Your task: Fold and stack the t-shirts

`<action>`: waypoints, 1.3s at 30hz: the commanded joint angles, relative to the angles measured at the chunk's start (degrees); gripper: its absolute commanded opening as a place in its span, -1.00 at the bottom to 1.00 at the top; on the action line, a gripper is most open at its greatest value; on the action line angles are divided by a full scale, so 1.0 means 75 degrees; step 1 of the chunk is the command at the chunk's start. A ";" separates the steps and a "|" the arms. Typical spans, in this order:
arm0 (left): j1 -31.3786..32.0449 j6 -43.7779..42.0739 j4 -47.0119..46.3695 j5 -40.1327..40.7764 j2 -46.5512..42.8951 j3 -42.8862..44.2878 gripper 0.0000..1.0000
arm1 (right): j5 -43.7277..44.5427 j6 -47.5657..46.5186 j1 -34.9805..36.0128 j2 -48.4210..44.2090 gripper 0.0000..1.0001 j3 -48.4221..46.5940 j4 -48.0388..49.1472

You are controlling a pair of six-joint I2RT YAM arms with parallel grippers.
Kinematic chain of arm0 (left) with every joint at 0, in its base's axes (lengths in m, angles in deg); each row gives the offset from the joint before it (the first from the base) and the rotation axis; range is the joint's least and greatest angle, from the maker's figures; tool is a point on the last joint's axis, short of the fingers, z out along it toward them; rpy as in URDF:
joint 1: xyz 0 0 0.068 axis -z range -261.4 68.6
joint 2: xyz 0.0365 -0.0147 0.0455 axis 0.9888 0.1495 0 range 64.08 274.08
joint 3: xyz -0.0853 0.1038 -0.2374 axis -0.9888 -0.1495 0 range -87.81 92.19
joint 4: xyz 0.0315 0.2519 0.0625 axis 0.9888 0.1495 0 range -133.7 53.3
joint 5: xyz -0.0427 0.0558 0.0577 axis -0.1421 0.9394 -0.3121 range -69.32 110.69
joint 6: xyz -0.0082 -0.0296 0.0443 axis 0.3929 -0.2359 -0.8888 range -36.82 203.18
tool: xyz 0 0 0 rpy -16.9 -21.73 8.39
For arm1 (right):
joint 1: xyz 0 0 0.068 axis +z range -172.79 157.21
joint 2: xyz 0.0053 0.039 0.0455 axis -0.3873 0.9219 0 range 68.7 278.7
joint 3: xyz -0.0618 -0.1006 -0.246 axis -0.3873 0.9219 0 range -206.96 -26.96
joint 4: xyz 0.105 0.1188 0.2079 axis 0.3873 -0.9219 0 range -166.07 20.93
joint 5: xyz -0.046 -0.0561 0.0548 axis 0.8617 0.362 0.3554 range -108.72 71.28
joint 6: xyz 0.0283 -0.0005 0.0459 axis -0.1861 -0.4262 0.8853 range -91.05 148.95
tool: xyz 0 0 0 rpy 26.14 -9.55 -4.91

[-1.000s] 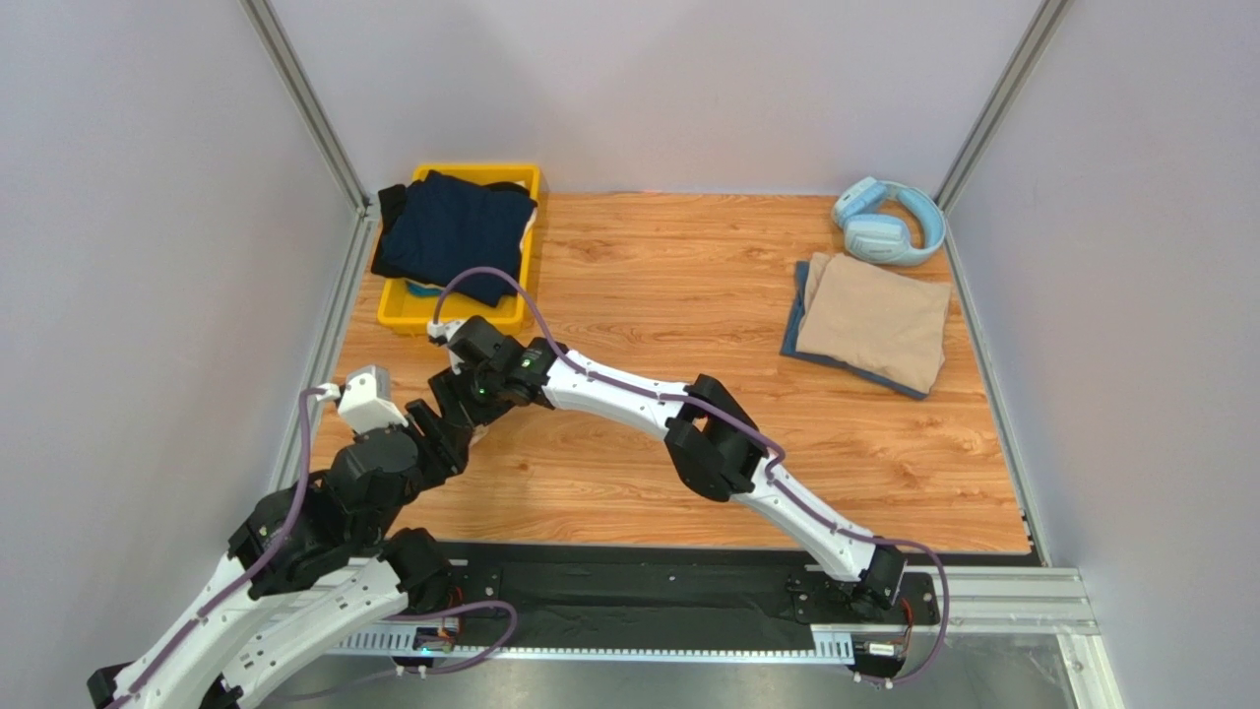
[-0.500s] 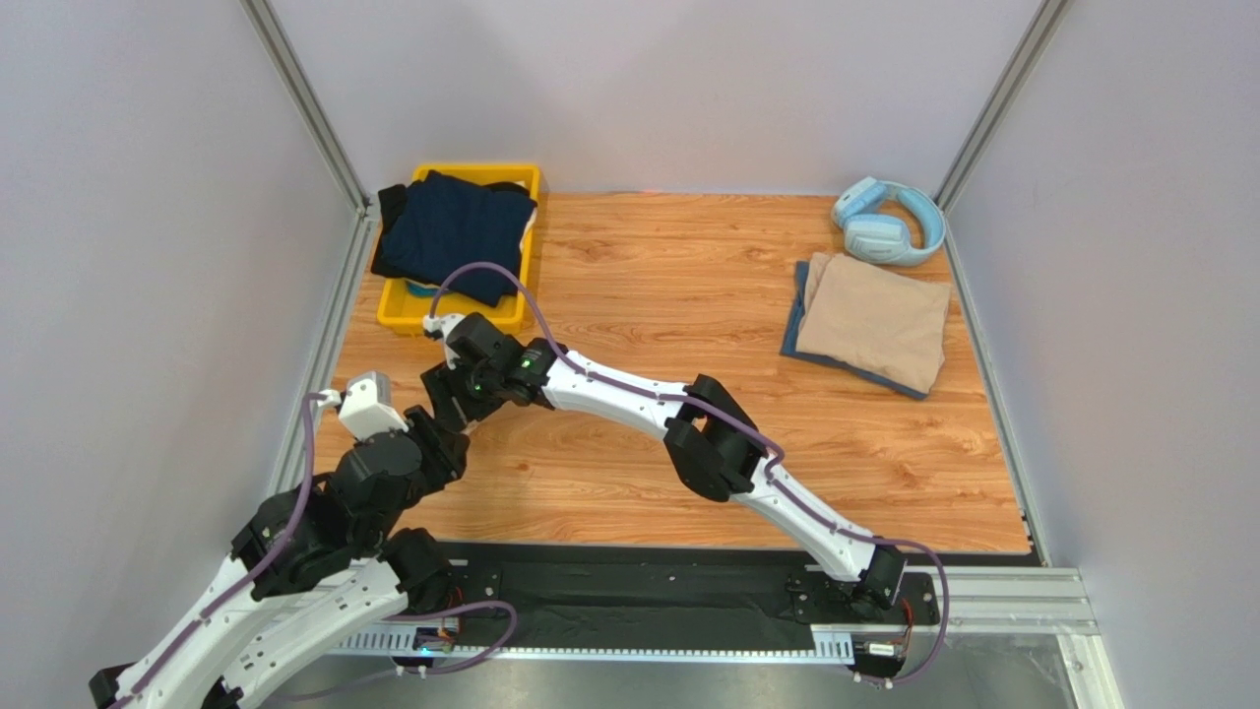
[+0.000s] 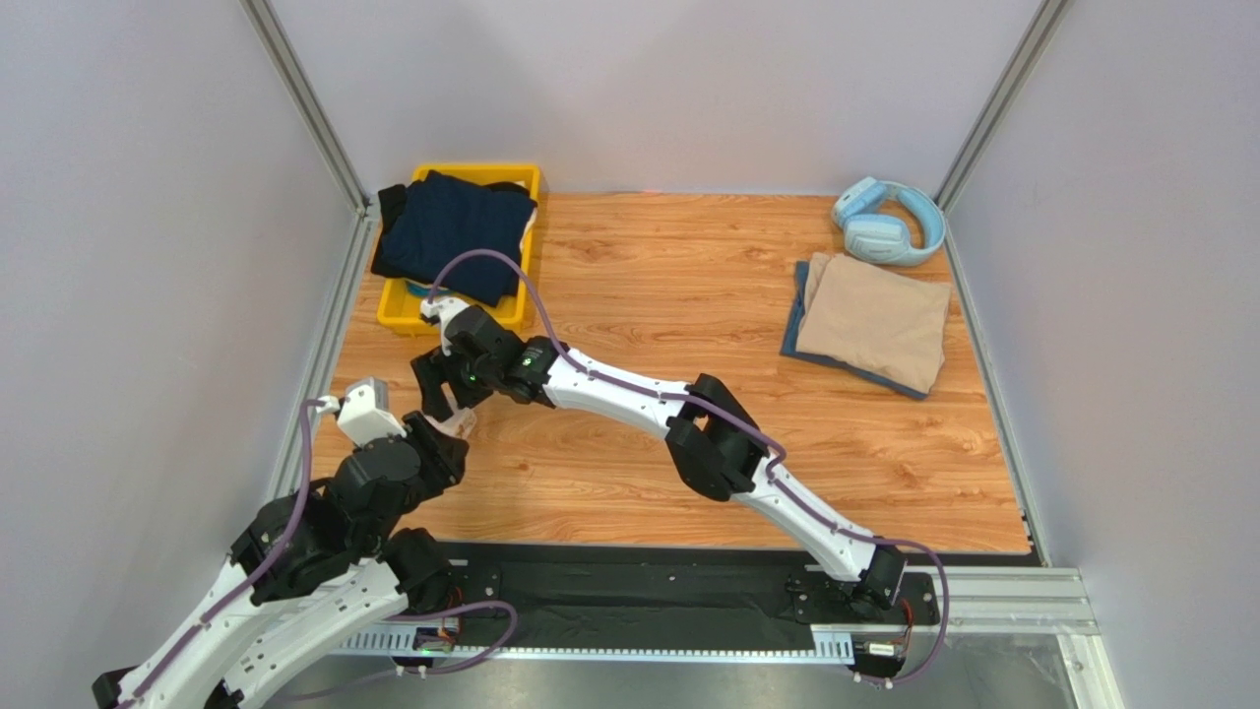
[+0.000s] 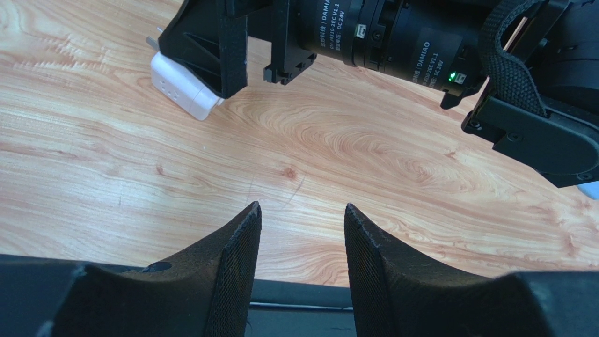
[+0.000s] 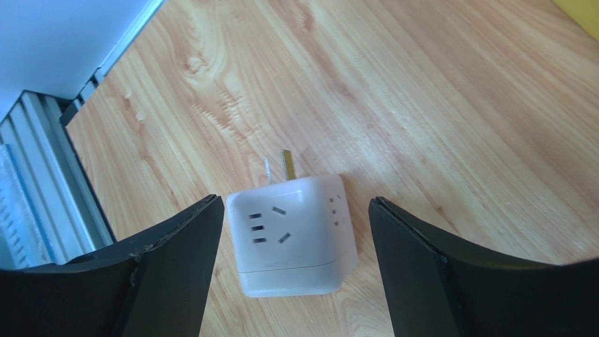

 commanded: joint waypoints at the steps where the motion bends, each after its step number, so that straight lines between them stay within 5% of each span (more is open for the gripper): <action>1: -0.0017 0.0130 0.0049 -0.0015 -0.0094 -0.0003 0.09 | 0.0979 -0.0121 -0.0518 -0.1227 0.66 0.1199 0.0789; 12: -0.0017 0.0108 -0.0267 -0.0167 -0.0071 -0.0413 0.09 | 0.2948 -0.0801 -0.3986 -0.2672 0.66 0.1639 -0.0604; 16: -0.0017 0.0002 -0.0489 -0.0238 0.0046 -0.0542 0.09 | 0.2014 -0.0322 -0.5368 -0.2884 0.65 0.1558 -0.0779; 23: -0.0006 -0.0034 -0.0677 -0.0296 0.0210 -0.0636 0.11 | 0.3556 -0.0871 -0.6249 -0.3096 0.73 0.1593 -0.0511; 29: -0.0017 0.0013 -0.0689 -0.0343 0.0152 -0.0765 0.11 | 0.3652 -0.0216 -0.7621 -0.2522 0.77 0.0491 -0.1319; 39: -0.0017 0.0037 -0.0876 -0.0578 0.0280 -0.1000 0.11 | 0.3570 0.0077 -0.8945 -0.2673 0.77 0.1287 -0.1401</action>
